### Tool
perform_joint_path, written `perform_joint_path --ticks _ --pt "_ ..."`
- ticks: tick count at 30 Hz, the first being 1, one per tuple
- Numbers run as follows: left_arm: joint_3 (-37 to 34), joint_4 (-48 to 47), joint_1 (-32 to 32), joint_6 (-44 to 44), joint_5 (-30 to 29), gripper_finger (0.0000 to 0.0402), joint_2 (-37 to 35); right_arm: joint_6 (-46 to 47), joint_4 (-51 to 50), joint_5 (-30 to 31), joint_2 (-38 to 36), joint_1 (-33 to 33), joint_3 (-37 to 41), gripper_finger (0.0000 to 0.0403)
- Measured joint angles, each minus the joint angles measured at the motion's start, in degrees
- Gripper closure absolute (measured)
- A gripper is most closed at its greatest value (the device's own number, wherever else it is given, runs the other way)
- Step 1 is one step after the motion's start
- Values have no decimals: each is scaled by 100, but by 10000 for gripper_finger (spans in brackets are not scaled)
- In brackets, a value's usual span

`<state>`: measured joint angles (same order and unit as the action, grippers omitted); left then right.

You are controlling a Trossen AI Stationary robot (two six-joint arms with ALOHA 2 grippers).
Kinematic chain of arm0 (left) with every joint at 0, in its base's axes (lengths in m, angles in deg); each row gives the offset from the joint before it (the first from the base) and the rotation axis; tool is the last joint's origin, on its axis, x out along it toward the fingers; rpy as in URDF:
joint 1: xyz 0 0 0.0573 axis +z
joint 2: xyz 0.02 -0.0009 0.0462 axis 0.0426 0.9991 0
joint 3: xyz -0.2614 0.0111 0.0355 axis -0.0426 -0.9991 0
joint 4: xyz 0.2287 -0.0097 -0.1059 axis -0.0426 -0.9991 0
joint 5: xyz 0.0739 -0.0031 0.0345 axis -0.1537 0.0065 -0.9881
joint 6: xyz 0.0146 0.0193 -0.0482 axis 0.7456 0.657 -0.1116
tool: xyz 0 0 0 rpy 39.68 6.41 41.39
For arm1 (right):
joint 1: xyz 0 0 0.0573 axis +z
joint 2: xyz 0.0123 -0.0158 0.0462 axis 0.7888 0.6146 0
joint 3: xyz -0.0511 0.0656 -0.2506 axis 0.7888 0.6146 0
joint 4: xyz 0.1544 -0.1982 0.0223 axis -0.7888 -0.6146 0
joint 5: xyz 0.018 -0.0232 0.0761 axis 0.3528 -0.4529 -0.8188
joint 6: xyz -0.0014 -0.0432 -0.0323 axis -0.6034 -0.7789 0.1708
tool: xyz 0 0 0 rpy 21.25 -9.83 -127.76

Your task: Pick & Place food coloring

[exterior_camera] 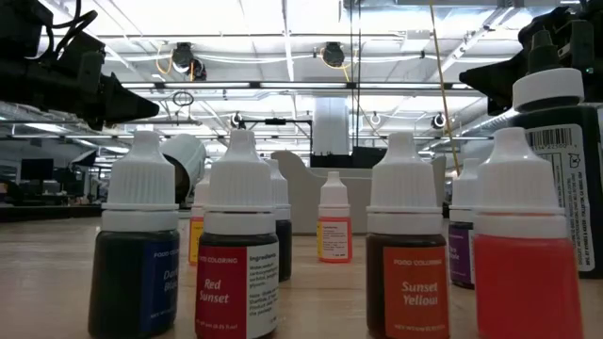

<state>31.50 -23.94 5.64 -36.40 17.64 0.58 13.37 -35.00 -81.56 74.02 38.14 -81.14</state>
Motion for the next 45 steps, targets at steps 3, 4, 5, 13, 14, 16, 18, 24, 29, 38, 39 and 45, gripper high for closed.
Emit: perform_joint_path --ticks 3,4,5,13,14,16,18,24,29,38,39,45 --pt "0 17 0 85 0 346 0 -1 0 -1 1 0 0 403" --pt "0 37 -2 196 0 346 0 -1 0 1 -1 0 1 403" --pt "0 46 -1 288 0 346 -2 -1 0 1 1 0 -1 403" --pt "0 39 0 892 0 346 0 -1 0 1 1 0 0 403" --pt "0 39 -1 894 -1 346 0 0 0 1 0 0 -1 403" --pt "0 42 -1 865 -2 346 -1 -1 0 0 0 0 1 403" --pt "0 42 -1 845 -1 346 -1 0 0 0 1 0 0 403" --pt "0 42 -2 697 -2 346 0 -1 0 -7 0 0 0 403" --pt "0 42 -1 114 0 346 0 0 0 -17 -1 0 -1 403" --pt "0 159 -2 -470 113 346 0 -1 0 -17 1 0 1 403" --pt "0 199 -2 -549 133 346 0 -1 0 -17 1 0 -1 403" --pt "0 626 0 -852 185 346 -1 -1 1 -17 -1 0 0 403"
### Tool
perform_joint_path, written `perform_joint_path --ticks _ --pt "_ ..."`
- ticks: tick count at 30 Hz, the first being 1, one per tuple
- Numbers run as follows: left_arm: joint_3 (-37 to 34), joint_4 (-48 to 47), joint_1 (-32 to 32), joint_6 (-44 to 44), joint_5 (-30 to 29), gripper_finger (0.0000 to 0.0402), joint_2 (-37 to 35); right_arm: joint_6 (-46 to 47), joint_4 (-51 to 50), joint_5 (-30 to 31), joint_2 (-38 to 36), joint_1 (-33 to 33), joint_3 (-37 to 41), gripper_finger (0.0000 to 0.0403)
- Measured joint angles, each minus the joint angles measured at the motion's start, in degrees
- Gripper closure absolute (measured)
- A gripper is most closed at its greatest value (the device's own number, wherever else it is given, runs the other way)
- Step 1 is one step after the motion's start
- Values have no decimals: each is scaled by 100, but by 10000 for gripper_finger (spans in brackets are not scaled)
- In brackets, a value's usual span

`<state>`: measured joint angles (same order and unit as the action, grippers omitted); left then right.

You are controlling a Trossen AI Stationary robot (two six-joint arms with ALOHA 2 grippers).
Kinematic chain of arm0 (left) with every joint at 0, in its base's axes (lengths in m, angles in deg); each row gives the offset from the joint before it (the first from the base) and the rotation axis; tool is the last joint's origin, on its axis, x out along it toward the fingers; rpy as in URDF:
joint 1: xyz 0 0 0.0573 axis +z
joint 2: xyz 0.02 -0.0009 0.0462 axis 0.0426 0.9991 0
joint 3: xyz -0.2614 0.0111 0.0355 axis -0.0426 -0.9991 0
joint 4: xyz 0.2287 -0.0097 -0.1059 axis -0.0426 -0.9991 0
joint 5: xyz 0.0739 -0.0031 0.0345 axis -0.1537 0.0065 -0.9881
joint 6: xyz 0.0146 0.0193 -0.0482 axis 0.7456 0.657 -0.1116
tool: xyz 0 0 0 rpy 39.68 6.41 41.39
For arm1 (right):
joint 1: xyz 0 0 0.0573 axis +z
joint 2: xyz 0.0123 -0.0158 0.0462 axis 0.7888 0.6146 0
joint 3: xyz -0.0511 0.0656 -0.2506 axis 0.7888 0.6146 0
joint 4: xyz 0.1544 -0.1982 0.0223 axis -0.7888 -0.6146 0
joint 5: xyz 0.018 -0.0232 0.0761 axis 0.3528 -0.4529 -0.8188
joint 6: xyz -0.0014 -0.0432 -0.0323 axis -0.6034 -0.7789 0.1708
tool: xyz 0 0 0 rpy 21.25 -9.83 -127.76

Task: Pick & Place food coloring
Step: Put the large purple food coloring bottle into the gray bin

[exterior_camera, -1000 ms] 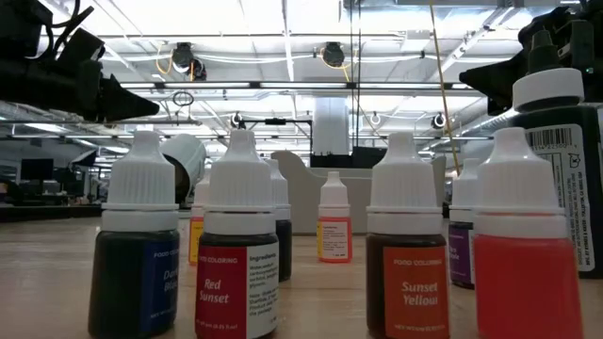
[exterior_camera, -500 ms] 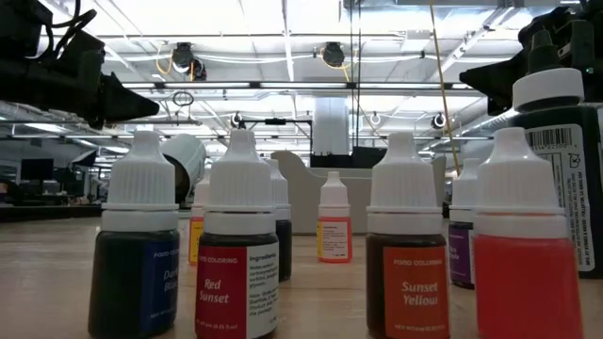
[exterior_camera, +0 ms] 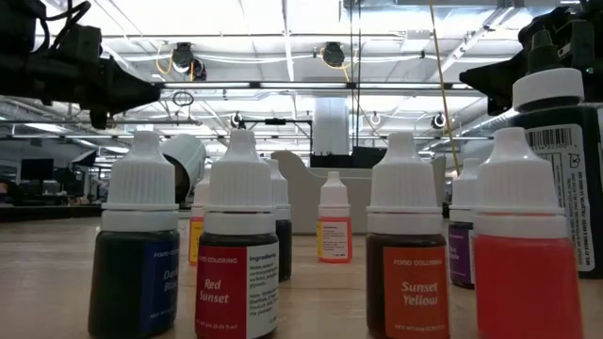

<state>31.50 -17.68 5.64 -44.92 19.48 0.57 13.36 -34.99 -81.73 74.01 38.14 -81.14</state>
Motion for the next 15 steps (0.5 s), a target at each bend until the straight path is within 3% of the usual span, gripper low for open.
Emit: perform_joint_path --ticks 10,12,15 --pt "0 342 -1 1438 29 346 1 -66 -8 0 2 0 0 403" --pt "0 437 0 1761 238 346 1 -66 -56 0 6 0 -1 403" --pt "0 541 -7 2110 1043 346 0 -50 -57 0 49 2 -1 403"
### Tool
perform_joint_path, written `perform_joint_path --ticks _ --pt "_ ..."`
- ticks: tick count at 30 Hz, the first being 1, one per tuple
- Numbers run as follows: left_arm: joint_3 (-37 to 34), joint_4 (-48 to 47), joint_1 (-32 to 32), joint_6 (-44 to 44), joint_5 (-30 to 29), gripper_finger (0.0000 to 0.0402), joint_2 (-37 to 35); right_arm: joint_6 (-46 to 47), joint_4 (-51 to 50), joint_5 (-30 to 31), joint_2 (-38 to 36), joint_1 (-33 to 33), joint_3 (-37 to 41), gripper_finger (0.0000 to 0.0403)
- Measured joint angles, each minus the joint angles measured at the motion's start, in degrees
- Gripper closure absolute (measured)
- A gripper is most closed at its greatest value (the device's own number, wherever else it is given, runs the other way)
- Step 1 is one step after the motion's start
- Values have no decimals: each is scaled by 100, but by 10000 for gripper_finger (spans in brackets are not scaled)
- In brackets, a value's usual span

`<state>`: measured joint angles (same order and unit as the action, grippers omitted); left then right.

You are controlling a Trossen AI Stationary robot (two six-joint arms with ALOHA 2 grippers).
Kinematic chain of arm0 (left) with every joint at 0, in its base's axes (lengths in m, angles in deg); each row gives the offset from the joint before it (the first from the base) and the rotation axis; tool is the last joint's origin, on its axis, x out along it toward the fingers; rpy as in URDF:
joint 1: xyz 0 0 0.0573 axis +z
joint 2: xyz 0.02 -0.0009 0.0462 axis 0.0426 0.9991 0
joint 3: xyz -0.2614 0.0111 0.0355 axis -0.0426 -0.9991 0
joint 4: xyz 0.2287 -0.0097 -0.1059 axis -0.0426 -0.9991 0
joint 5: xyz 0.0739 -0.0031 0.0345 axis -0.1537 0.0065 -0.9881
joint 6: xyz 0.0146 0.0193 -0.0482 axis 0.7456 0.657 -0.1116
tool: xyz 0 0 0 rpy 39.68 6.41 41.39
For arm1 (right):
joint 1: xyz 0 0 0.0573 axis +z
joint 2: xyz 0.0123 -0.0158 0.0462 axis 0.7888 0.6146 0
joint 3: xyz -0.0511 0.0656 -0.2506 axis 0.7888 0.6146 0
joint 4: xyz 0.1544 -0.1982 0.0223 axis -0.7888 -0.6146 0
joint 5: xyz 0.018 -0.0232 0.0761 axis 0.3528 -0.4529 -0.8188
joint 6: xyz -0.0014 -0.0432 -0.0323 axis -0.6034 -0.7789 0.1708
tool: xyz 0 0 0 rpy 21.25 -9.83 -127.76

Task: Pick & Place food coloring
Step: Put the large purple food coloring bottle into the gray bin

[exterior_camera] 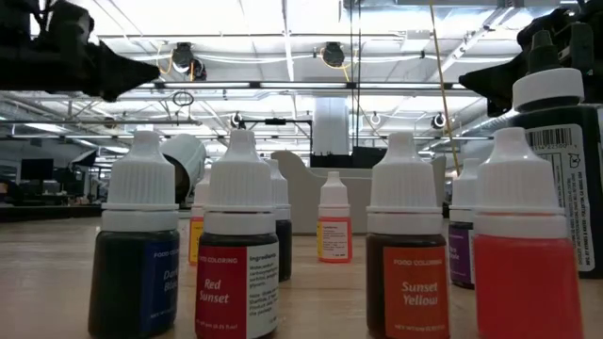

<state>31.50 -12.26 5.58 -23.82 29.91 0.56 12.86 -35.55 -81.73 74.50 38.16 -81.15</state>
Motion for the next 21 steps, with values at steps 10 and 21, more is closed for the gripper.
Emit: perform_joint_path --ticks 10,21 --pt "0 625 0 4 1337 346 0 4 7 2 14 3 1 403" --pt "0 774 0 51 1309 346 2 48 -38 0 151 2 0 403"
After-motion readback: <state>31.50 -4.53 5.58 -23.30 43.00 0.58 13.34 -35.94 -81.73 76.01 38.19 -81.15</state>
